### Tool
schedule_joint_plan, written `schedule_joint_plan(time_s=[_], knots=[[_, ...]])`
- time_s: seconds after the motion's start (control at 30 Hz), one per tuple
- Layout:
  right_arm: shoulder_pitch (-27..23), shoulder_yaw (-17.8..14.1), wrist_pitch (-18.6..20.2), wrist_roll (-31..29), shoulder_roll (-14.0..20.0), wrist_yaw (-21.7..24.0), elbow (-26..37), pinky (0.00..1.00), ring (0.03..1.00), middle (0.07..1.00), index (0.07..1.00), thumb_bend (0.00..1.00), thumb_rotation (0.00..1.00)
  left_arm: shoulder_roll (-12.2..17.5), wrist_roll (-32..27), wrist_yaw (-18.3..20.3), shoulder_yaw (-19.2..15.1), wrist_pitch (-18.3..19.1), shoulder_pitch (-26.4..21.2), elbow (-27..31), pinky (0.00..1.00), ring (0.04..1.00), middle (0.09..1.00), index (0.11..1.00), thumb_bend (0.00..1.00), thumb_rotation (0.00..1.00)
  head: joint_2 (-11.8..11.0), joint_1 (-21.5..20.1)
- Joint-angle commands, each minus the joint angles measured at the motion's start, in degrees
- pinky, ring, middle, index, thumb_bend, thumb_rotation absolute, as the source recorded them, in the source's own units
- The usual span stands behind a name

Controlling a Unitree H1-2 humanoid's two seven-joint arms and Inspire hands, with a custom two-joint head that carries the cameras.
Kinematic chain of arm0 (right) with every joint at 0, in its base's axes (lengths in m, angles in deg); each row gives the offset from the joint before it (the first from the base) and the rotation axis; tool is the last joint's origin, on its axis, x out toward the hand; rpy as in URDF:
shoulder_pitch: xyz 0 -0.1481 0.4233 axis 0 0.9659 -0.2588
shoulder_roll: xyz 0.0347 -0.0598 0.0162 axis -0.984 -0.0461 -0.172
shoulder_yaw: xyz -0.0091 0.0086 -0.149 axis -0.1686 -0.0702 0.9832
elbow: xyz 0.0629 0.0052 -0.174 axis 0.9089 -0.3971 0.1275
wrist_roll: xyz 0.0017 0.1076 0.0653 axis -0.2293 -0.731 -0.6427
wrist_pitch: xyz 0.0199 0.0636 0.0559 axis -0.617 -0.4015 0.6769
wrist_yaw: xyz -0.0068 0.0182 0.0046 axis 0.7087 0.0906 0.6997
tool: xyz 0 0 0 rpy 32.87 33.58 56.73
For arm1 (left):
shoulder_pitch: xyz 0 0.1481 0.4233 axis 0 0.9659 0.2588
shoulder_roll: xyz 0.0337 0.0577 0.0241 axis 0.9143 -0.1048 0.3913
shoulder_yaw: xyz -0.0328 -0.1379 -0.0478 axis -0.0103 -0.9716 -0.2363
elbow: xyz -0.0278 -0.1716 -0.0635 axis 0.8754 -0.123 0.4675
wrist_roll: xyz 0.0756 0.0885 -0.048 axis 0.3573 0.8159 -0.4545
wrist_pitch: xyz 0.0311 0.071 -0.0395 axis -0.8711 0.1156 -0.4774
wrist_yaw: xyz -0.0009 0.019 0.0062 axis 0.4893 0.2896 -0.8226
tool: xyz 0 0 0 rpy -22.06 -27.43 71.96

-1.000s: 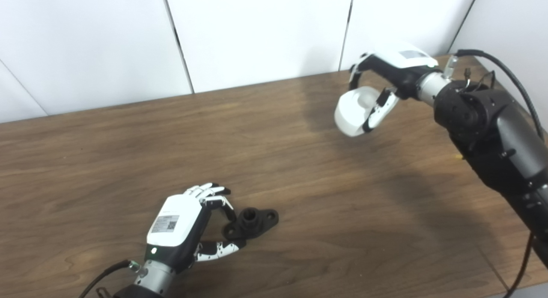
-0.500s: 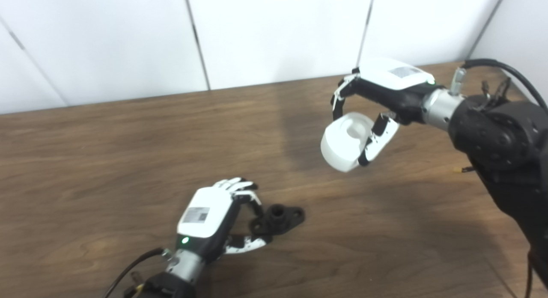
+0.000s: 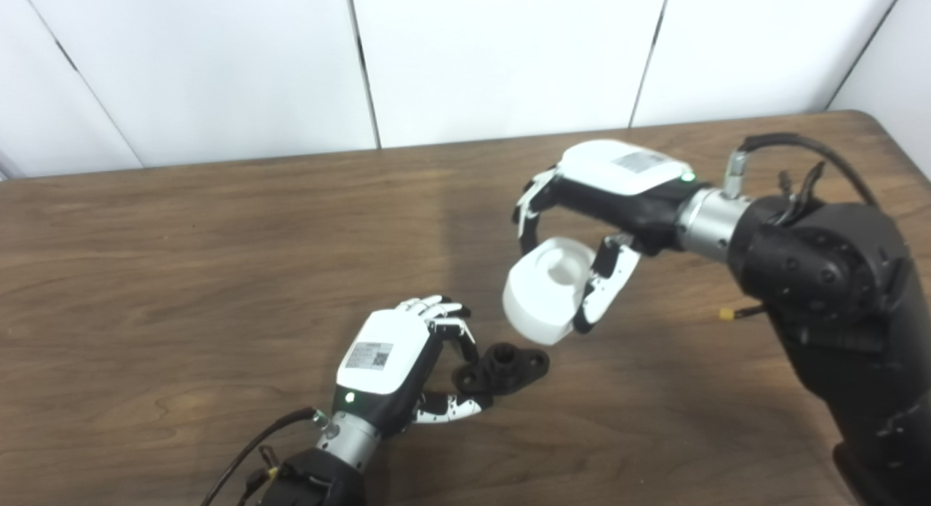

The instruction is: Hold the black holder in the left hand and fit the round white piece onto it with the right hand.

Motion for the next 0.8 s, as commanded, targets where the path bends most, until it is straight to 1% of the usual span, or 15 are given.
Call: schedule_joint_plan(time_s=[0.0, 0.1, 0.23, 0.6, 0.77], knots=[[-2.1, 0.3, -0.1, 1.0, -0.3, -0.6, 1.2, 0.95, 0.894, 0.785, 0.484, 0.52, 0.14, 0.1, 1.9, 1.4, 1.1, 0.3, 0.3, -1.9, 0.85, 0.863, 0.802, 0.487, 0.52, 0.05, 0.0, -0.1], [-1.8, 1.3, -0.2, 0.8, -1.2, -1.3, 1.0, 0.97, 0.903, 0.780, 0.483, 0.52, 0.14, 0.0, 2.0, 1.4, 1.1, 0.3, 0.2, -2.0, 0.85, 0.862, 0.802, 0.487, 0.52, 0.05, 0.1, -0.1], [-1.4, 2.6, -0.4, 1.8, -2.3, -1.6, 0.8, 0.96, 0.903, 0.774, 0.483, 0.52, 0.15, -0.1, 2.0, 1.5, 1.2, 0.4, 0.2, -1.9, 0.85, 0.862, 0.800, 0.487, 0.52, 0.05, 0.2, -0.2], [0.5, 3.4, -0.6, 2.1, -3.3, -1.8, 0.2, 0.99, 0.913, 0.779, 0.484, 0.52, 0.14, -0.3, 2.4, 2.3, 1.3, 0.9, -0.1, -1.5, 0.85, 0.862, 0.800, 0.487, 0.52, 0.05, 0.7, -0.3], [1.1, 4.0, -1.7, 2.0, -3.4, -2.7, -0.5, 0.99, 0.911, 0.780, 0.484, 0.52, 0.14, -0.4, 2.3, 2.3, 1.4, 1.2, -0.1, -1.3, 0.86, 0.863, 0.798, 0.487, 0.52, 0.05, 0.8, -0.4]])
